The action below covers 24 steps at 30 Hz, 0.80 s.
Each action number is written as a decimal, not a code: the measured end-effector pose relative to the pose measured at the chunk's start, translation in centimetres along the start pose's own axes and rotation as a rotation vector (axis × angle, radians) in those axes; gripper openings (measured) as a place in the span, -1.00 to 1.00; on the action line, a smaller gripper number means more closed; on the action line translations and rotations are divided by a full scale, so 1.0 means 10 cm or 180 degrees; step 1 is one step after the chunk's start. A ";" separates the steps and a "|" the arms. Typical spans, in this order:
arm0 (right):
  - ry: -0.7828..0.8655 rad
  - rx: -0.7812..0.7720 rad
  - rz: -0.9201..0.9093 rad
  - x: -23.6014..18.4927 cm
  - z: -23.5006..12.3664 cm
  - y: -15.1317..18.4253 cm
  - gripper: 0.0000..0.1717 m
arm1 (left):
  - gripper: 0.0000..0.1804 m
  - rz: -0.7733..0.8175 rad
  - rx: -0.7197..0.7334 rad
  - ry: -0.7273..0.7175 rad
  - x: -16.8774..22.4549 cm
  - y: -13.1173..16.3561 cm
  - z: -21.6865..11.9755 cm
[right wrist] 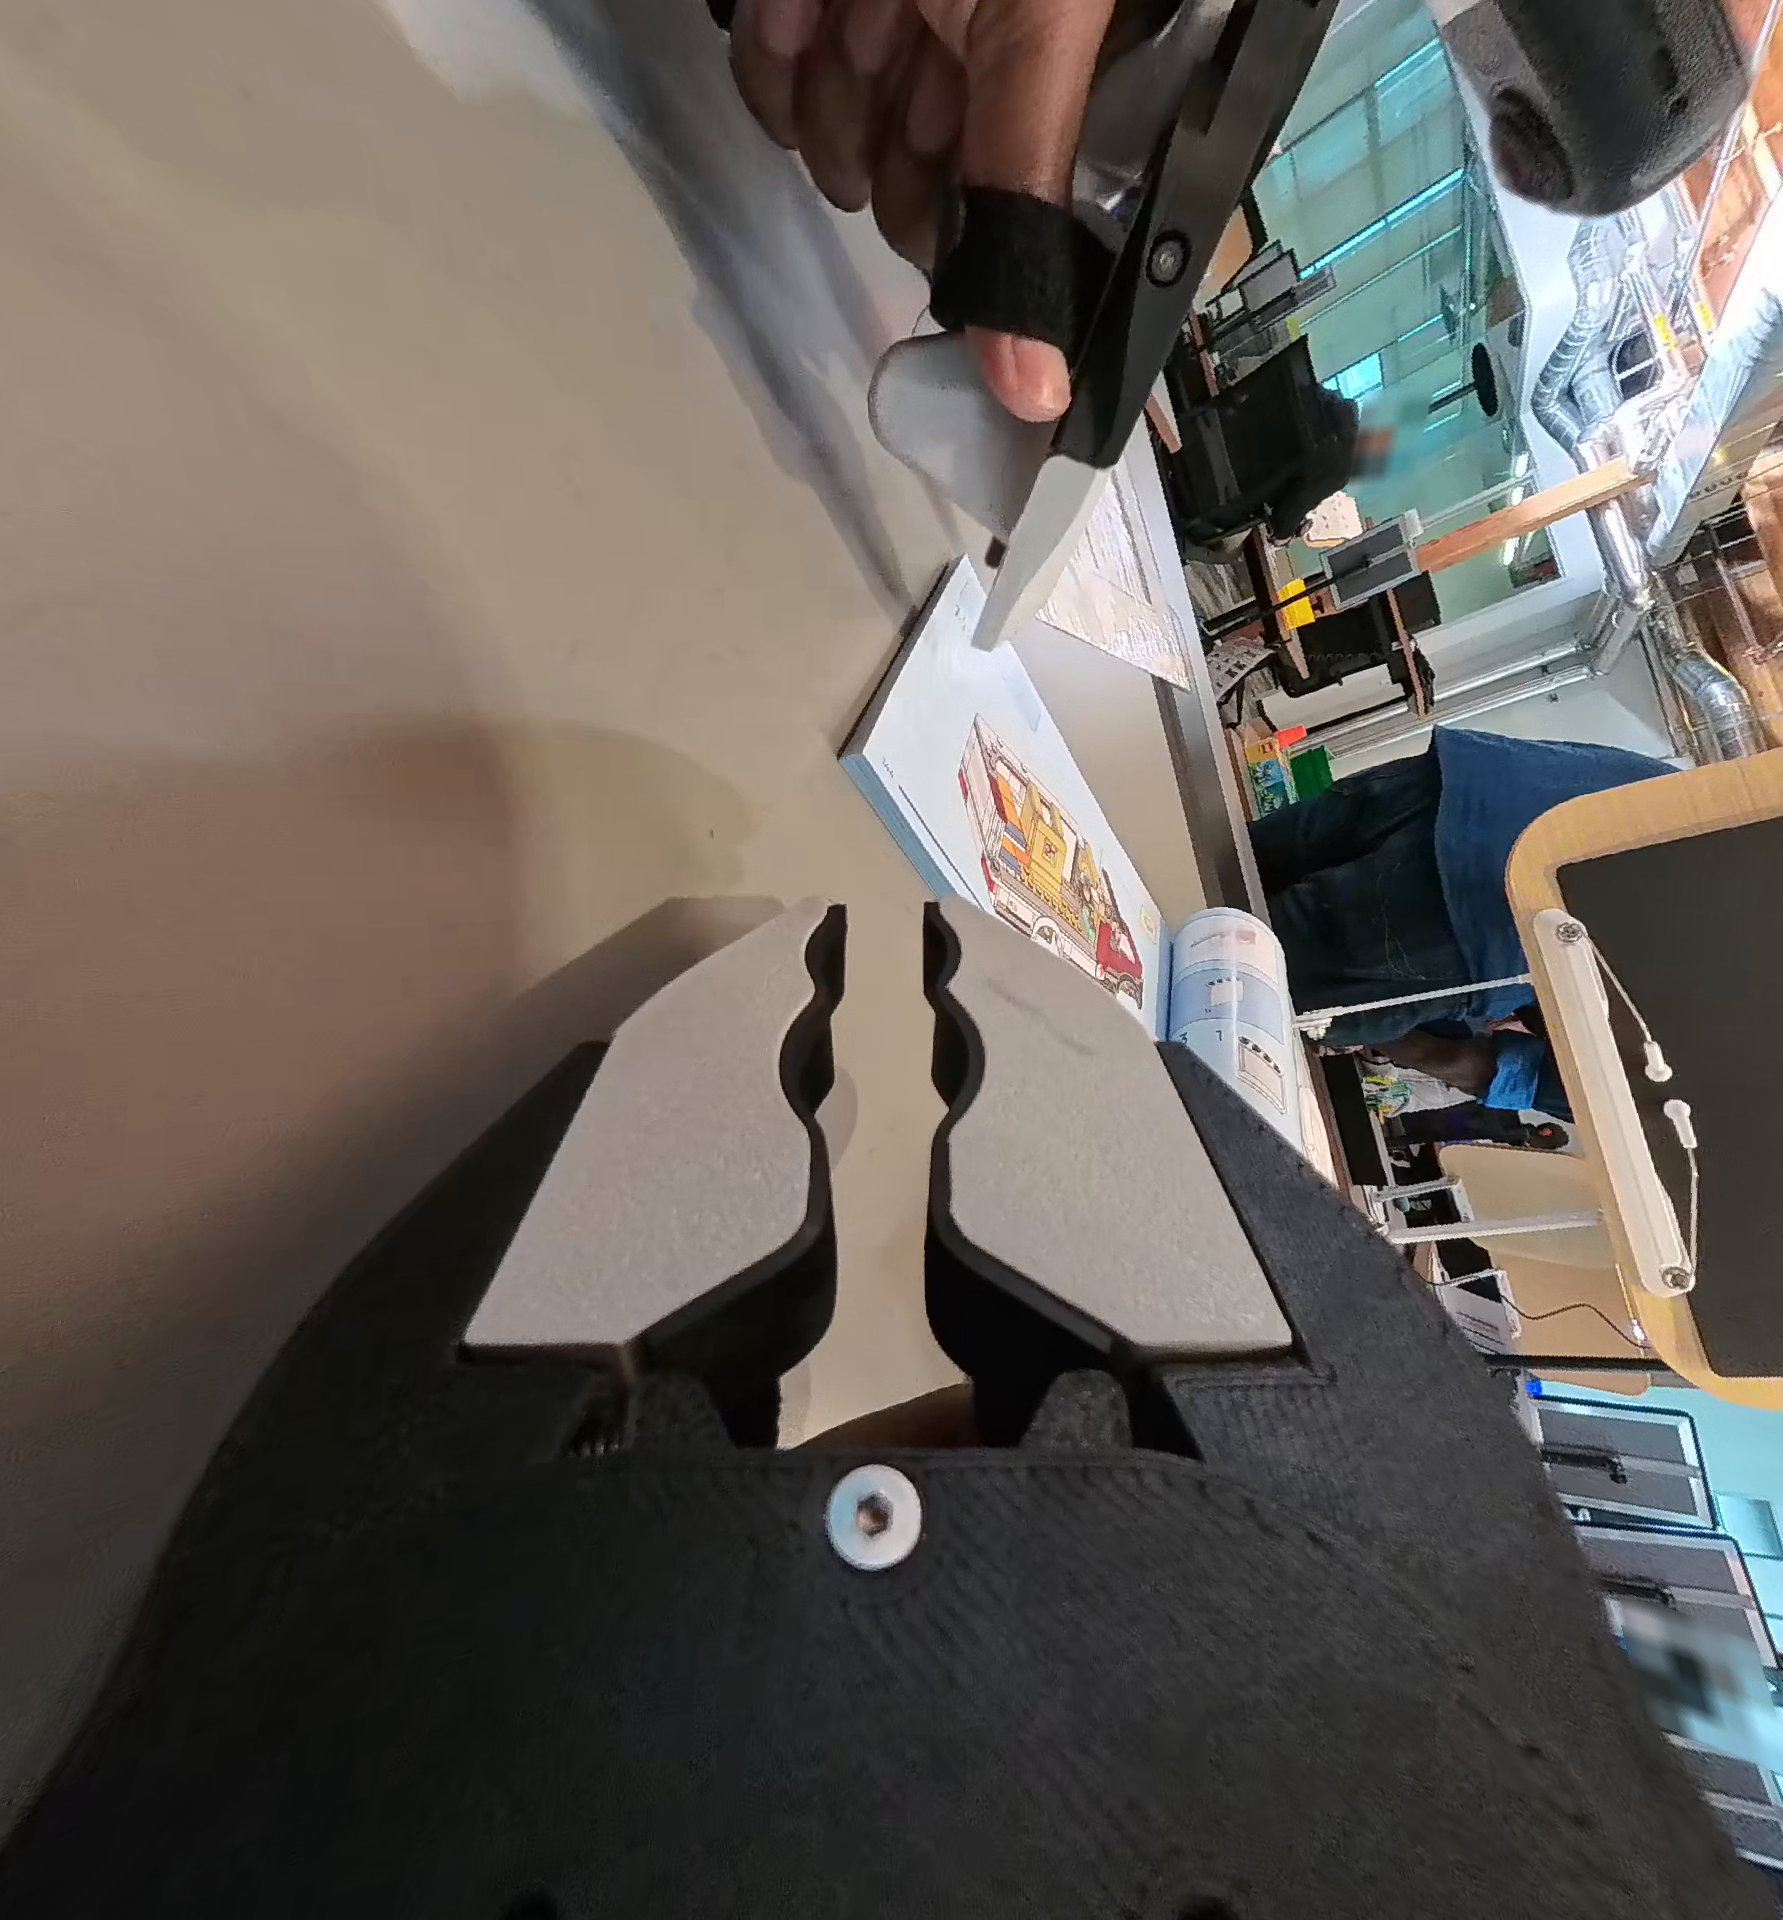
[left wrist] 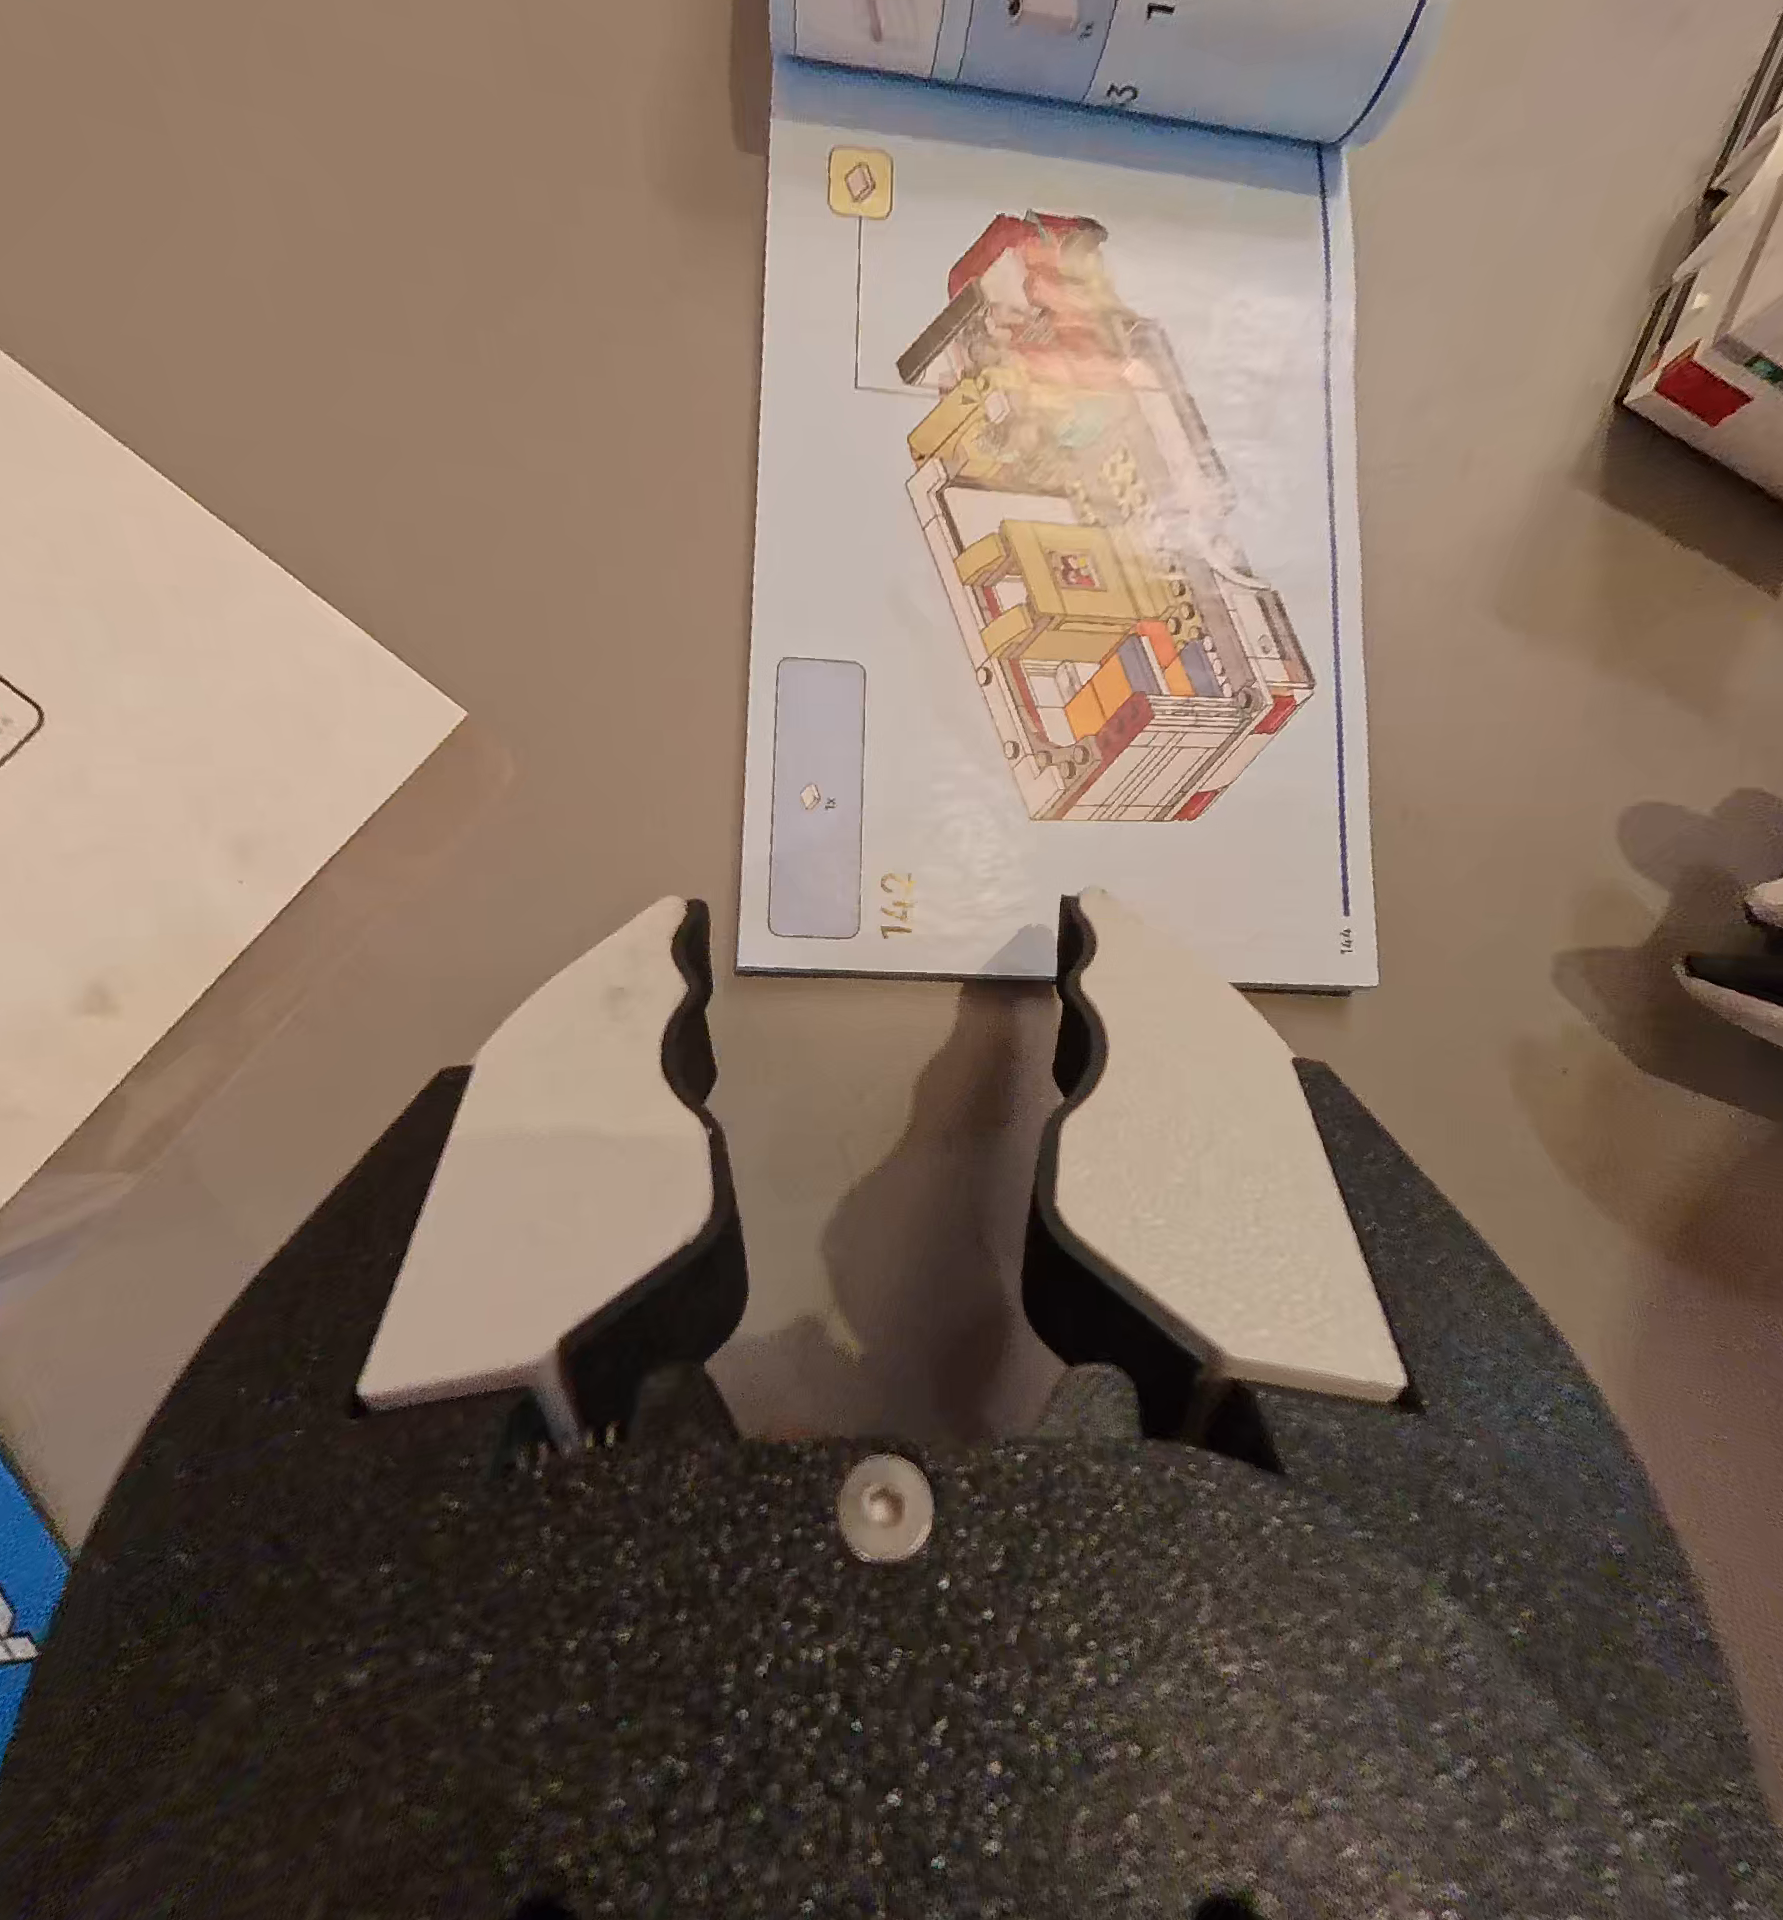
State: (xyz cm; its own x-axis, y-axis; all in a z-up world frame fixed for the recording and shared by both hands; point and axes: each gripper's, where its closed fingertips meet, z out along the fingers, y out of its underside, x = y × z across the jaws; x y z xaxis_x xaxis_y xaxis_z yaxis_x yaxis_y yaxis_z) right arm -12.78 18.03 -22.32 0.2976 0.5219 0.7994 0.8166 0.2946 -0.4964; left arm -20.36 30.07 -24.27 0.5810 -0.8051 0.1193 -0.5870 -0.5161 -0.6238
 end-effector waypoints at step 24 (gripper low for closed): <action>-0.0022 0.0015 -0.0030 -0.02 0.01 0.01 -0.87 | -0.29 -0.0040 -0.0090 0.0018 0.05 0.02 0.01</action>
State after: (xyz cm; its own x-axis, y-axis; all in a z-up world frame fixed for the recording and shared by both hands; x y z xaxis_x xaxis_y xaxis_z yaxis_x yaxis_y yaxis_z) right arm -12.81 18.06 -22.52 0.2864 0.5248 0.8016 0.8170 0.3032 -0.4904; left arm -20.16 29.61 -24.46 0.5853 -0.8001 0.1314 -0.5955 -0.5341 -0.6001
